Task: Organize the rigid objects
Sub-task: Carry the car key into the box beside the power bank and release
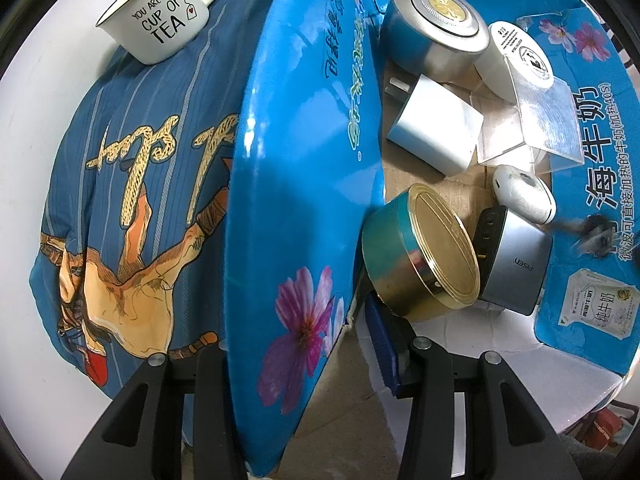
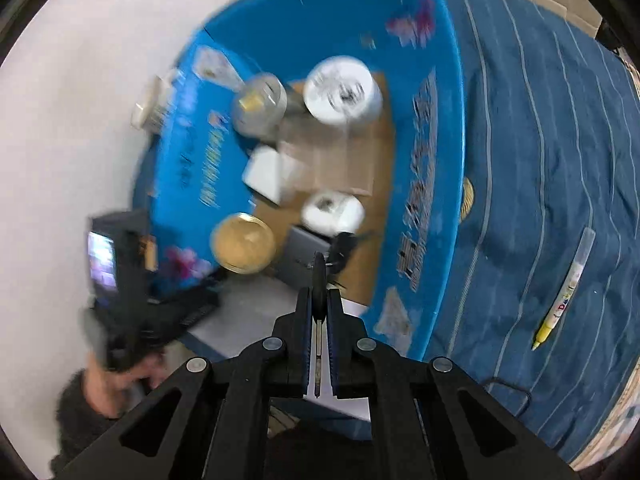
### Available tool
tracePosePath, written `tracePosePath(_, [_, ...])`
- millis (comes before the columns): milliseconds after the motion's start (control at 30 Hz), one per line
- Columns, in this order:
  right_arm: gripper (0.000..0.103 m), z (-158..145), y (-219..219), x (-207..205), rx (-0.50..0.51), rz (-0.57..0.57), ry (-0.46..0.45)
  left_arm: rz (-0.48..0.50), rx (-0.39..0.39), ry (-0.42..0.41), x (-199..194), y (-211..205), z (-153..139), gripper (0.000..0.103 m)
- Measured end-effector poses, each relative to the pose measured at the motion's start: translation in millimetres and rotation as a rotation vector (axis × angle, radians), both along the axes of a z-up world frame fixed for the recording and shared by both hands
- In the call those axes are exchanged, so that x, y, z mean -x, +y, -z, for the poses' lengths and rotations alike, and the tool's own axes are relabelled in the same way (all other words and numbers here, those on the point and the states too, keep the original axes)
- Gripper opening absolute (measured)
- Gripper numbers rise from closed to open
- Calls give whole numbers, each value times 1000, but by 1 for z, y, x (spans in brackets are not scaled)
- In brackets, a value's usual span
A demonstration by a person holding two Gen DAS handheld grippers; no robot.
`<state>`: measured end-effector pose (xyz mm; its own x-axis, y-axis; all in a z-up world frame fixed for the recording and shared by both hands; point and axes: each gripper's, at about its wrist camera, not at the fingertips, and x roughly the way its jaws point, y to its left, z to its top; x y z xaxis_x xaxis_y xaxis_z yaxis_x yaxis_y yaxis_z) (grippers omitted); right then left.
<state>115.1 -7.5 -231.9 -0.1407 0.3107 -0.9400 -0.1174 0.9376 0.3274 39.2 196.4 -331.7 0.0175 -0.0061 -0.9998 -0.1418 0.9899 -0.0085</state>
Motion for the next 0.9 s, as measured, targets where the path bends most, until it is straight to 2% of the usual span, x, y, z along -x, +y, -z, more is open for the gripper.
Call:
tracePosePath(100, [8, 19, 10, 5, 123, -24, -15, -10, 7, -3, 1, 3, -1, 42])
tracePosePath(233, [8, 32, 20, 9, 226, -8, -51, -11, 8, -4, 3, 4, 0, 42])
tracePosePath(533, [8, 39, 33, 6, 206, 44, -47, -11, 10, -3, 6, 9, 2, 43])
tracePosePath(800, [10, 41, 21, -12, 203, 112, -39, -11, 10, -2, 6, 8, 2, 43])
tracePosePath(900, [24, 31, 20, -17, 185, 118, -76, -8, 8, -1, 5, 7, 1, 43])
